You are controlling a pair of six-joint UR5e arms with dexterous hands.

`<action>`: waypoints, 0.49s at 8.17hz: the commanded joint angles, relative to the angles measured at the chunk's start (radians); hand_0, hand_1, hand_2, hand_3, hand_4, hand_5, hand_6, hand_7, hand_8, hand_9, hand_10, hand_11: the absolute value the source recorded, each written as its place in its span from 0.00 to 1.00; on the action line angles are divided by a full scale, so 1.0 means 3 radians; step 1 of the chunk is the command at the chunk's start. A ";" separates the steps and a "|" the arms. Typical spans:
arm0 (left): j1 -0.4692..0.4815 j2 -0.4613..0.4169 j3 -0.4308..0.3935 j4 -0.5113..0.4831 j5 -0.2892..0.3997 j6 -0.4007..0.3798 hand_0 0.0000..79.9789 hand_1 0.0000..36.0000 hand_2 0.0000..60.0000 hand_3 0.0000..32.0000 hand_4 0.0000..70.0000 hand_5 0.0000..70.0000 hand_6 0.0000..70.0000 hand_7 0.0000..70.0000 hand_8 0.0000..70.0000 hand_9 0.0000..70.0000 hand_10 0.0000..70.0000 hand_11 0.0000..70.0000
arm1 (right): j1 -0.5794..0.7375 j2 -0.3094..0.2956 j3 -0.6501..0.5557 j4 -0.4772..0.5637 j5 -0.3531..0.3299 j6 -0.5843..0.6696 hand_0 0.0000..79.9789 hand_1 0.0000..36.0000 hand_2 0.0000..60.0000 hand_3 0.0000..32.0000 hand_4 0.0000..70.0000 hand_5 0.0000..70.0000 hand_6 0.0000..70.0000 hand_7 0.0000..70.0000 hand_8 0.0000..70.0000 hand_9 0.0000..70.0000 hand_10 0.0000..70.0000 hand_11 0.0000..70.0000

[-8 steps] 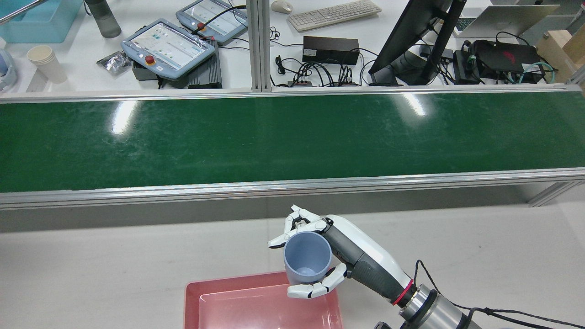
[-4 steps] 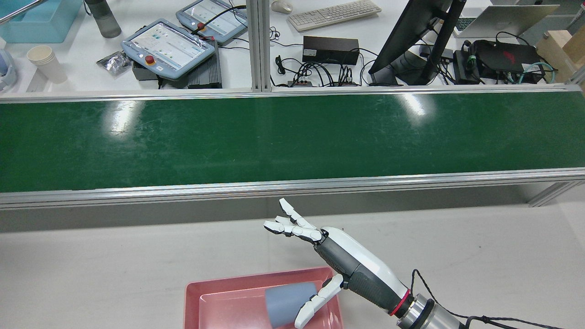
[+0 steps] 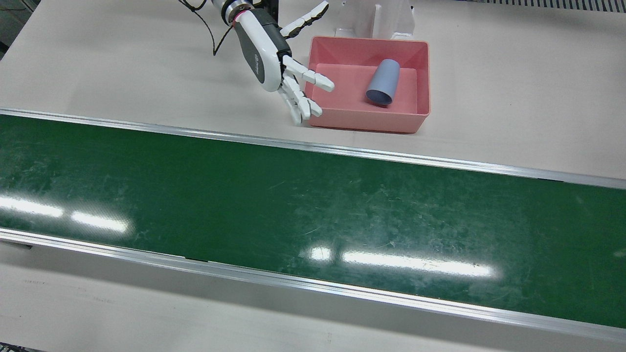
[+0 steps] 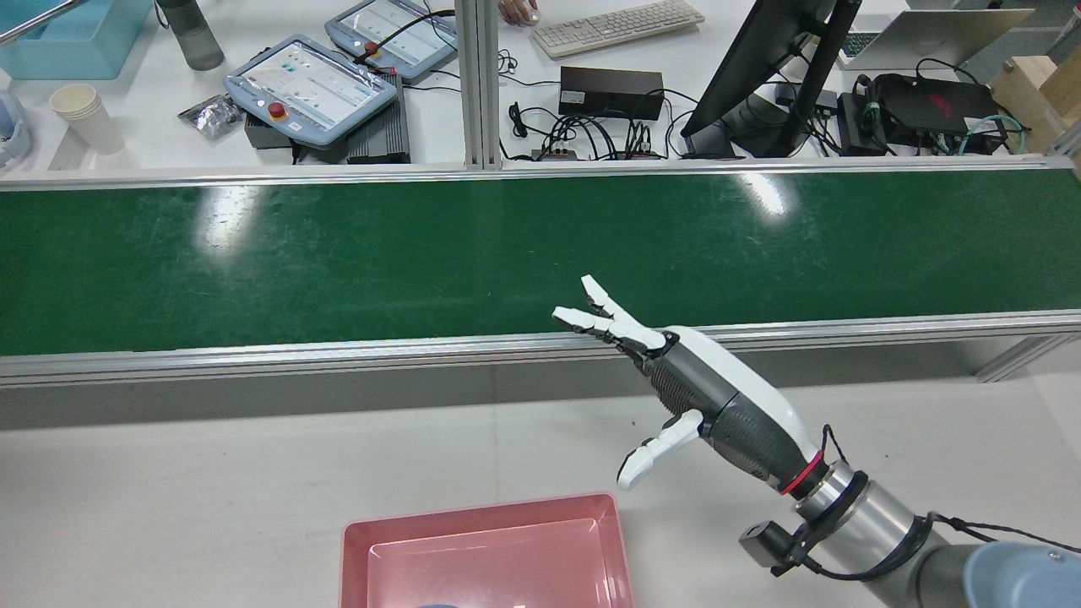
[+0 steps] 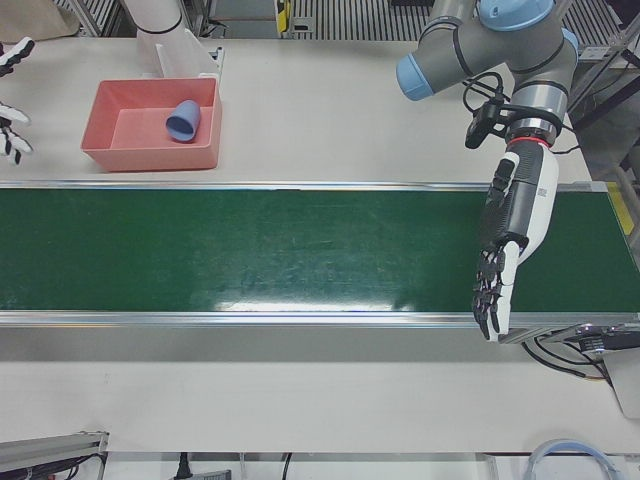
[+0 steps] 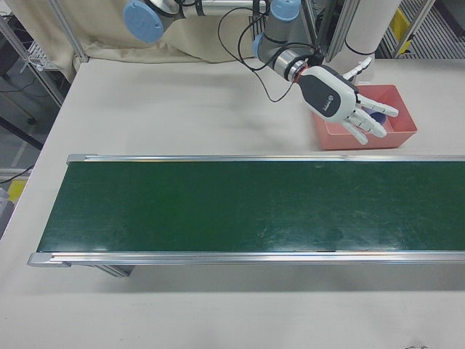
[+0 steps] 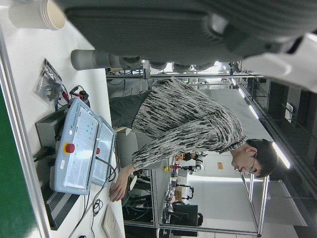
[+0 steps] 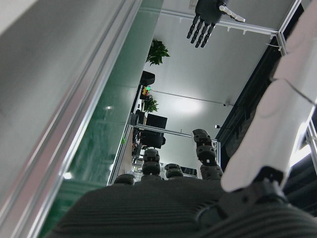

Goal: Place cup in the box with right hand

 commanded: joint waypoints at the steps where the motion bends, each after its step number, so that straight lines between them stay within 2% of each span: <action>1: -0.0004 0.0000 0.0000 0.0000 0.0000 0.0000 0.00 0.00 0.00 0.00 0.00 0.00 0.00 0.00 0.00 0.00 0.00 0.00 | 0.1154 -0.0415 -0.0129 -0.0021 -0.0644 0.0713 0.59 0.37 0.01 0.00 0.00 0.07 0.05 0.14 0.15 0.18 0.00 0.00; 2: 0.0001 0.0000 0.0005 -0.0005 0.0000 0.0000 0.00 0.00 0.00 0.00 0.00 0.00 0.00 0.00 0.00 0.00 0.00 0.00 | 0.1517 -0.0548 -0.0307 -0.0001 -0.0813 0.1025 0.59 0.38 0.03 0.00 0.00 0.07 0.06 0.19 0.15 0.19 0.00 0.00; 3: -0.0004 0.0000 0.0000 0.0000 0.0000 0.0000 0.00 0.00 0.00 0.00 0.00 0.00 0.00 0.00 0.00 0.00 0.00 0.00 | 0.2002 -0.0575 -0.0501 0.0020 -0.1143 0.1205 0.59 0.38 0.05 0.00 0.00 0.07 0.07 0.23 0.15 0.21 0.00 0.00; 4: -0.0004 0.0000 0.0005 0.0000 0.0000 0.0000 0.00 0.00 0.00 0.00 0.00 0.00 0.00 0.00 0.00 0.00 0.00 0.00 | 0.2452 -0.0575 -0.0721 0.0035 -0.1440 0.1348 0.59 0.38 0.06 0.00 0.00 0.07 0.07 0.22 0.16 0.21 0.00 0.00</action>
